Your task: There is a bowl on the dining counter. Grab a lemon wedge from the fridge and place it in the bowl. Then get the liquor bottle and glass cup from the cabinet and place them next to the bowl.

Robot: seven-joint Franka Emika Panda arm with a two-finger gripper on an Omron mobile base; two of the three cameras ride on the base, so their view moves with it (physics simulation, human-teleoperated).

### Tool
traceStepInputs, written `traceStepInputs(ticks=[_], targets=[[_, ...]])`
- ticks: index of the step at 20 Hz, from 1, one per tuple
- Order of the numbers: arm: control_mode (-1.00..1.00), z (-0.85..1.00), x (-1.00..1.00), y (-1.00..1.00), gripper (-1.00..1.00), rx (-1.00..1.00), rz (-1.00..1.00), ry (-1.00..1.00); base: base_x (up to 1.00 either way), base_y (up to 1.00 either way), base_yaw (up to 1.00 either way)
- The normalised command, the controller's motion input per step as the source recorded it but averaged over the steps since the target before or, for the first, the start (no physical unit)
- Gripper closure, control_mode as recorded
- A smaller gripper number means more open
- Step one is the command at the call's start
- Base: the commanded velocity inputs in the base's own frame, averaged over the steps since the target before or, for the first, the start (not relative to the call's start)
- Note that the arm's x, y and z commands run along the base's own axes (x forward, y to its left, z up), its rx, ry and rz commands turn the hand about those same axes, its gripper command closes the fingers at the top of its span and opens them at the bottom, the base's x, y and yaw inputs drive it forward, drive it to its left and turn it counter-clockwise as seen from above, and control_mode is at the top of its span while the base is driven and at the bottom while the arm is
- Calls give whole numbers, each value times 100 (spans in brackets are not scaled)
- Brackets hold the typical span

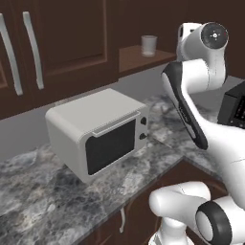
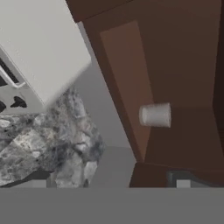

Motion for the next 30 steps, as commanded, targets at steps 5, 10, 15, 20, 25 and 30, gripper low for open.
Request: traceStepInputs(ticks=[5, 10, 15, 20, 25, 30], targets=[[-100, 2, 68, -2, -100, -6, 0, 0, 0, 0, 0], [-100, 6, 46, 0, -100, -1, 0, 2, 0, 0, 0], [-100, 0, 13, 0, -100, 0, 0, 0, 0, 0, 0], [-100, 5, 29, 0, -100, 0, 0, 4, 0, 0, 0], [-100, 10, 30, 0, -100, 0, 0, 6, 0, 0, 0], [-100, 8, 31, -5, -100, 0, 0, 4, 0, 0, 0]])
